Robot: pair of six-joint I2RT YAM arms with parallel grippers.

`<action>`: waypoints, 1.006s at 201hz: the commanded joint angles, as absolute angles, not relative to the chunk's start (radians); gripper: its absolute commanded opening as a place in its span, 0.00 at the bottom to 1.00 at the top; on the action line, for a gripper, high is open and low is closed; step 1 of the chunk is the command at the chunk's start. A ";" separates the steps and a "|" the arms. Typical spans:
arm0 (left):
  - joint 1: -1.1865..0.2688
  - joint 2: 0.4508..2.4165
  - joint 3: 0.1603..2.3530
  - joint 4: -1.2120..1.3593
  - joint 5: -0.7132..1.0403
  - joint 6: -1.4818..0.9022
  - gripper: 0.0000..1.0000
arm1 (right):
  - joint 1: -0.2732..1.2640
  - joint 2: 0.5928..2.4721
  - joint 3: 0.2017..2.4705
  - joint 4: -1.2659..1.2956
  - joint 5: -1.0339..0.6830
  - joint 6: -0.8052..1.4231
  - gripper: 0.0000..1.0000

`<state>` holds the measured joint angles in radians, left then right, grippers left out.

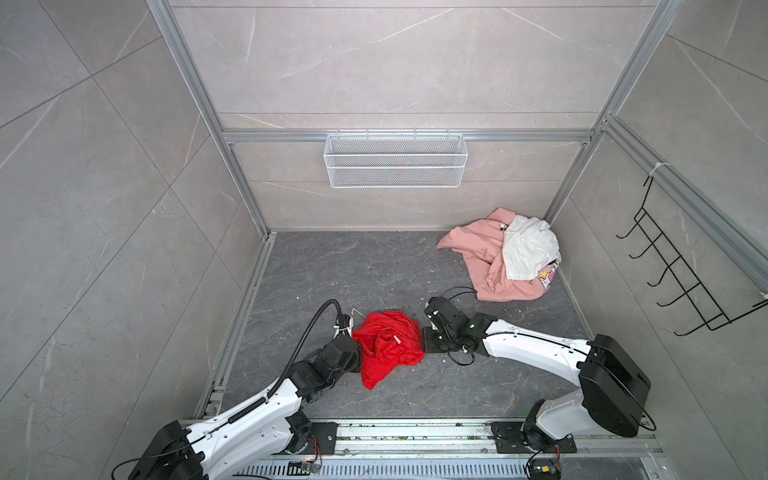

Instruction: Pick out a specific cloth from the pile

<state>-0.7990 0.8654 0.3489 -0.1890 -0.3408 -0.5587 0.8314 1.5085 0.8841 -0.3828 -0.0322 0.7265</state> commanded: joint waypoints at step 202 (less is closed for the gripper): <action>-0.801 0.687 0.537 -0.334 -0.551 -0.458 0.87 | 0.826 1.267 0.925 -0.381 0.356 0.461 0.47</action>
<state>-0.7990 0.6968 0.5030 -0.3248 -0.4889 -0.5289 0.8307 1.3285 0.9356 -0.4023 0.1745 0.5854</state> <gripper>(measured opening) 0.838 0.471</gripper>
